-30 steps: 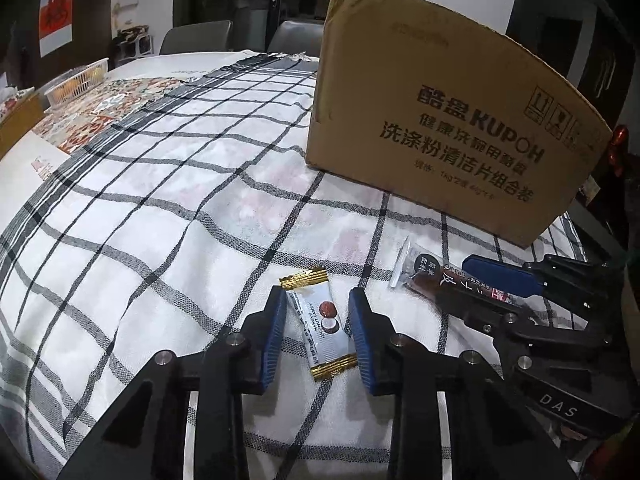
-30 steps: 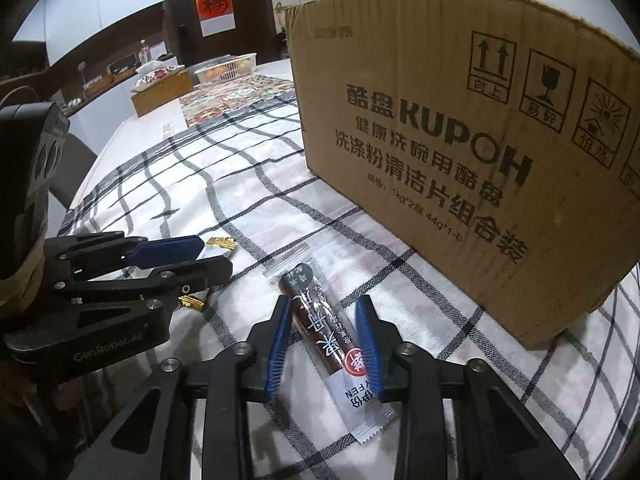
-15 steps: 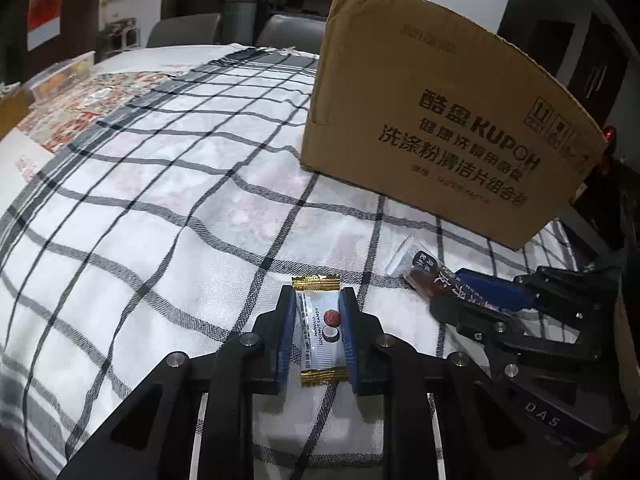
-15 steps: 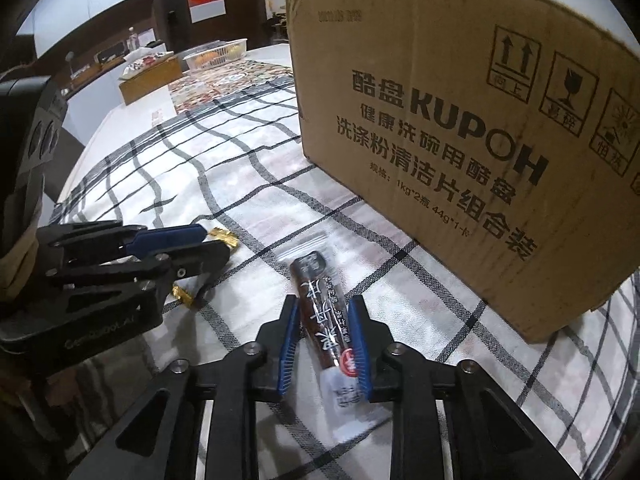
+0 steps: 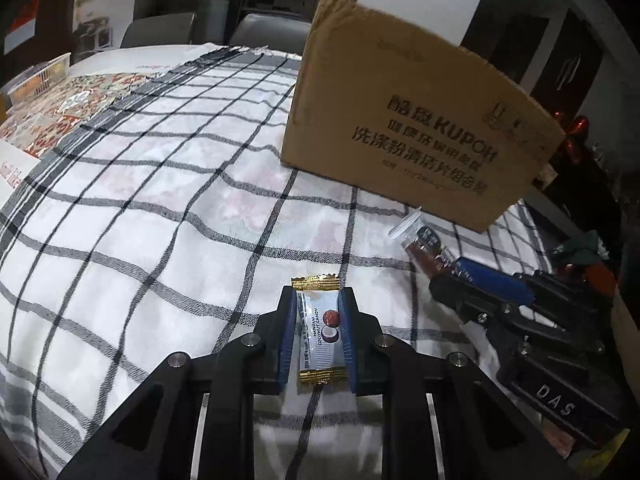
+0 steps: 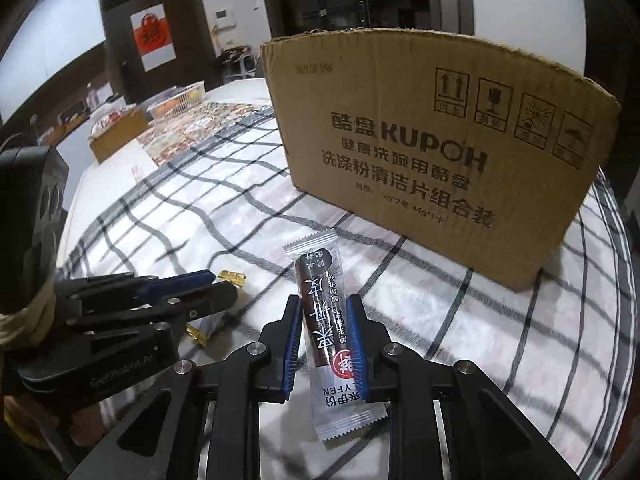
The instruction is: Organize snacks
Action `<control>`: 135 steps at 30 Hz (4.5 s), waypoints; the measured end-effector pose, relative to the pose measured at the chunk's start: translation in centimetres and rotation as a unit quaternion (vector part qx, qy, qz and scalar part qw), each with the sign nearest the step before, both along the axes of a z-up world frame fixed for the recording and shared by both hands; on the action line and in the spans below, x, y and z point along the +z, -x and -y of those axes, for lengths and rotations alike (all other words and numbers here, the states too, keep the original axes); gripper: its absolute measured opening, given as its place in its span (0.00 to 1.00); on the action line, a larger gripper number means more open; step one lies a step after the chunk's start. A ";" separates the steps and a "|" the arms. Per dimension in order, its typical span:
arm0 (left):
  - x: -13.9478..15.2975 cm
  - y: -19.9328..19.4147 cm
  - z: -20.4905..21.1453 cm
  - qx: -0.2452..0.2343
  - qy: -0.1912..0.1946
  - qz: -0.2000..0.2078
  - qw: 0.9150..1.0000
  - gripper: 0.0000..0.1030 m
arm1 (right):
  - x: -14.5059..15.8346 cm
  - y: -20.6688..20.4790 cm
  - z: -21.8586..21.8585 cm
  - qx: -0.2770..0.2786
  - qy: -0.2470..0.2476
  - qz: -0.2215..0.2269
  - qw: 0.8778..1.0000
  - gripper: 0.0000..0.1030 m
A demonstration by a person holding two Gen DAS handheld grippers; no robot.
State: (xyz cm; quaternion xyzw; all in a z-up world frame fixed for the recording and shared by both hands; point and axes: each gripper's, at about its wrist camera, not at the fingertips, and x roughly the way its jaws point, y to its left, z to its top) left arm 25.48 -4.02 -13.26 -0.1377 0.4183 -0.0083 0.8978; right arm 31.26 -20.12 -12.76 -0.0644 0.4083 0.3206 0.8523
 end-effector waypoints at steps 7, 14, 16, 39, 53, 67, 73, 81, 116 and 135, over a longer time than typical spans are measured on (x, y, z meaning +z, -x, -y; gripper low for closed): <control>3.0 1.4 -0.2 -0.018 -0.007 0.039 0.999 0.21 | 2.2 2.1 0.3 -0.039 -0.021 0.010 0.999 0.23; 6.1 3.1 0.0 -0.044 -0.016 0.070 0.996 0.21 | 5.3 4.3 1.4 -0.086 -0.054 0.029 0.994 0.23; 7.0 3.6 -0.1 -0.050 -0.018 0.079 0.995 0.21 | 6.1 4.8 1.5 -0.097 -0.061 0.036 0.993 0.23; 17.1 3.0 -0.7 -0.117 -0.059 0.188 0.973 0.21 | 14.6 6.0 1.7 -0.158 -0.092 0.131 0.974 0.23; 21.0 -3.3 -0.7 -0.140 -0.062 0.217 0.964 0.21 | 18.4 1.5 2.0 -0.176 -0.084 0.175 0.965 0.23; 20.6 -11.6 0.6 -0.172 -0.064 0.193 0.964 0.21 | 17.3 -6.0 2.6 -0.184 -0.044 0.160 0.969 0.23; 19.0 -14.5 1.4 -0.173 -0.066 0.176 0.967 0.21 | 15.8 -9.0 3.0 -0.194 -0.034 0.144 0.970 0.23; 17.7 -15.9 1.5 -0.165 -0.079 0.157 0.970 0.52 | 14.7 -10.5 3.0 -0.215 -0.024 0.128 0.968 0.33; 22.6 11.5 -1.6 -0.106 -0.119 0.251 0.955 1.00 | 21.2 17.1 3.1 -0.294 -0.023 0.205 0.933 0.77; 22.6 16.8 -1.5 -0.104 -0.143 0.277 0.944 1.00 | 20.6 22.5 3.7 -0.305 -0.038 0.214 0.927 0.81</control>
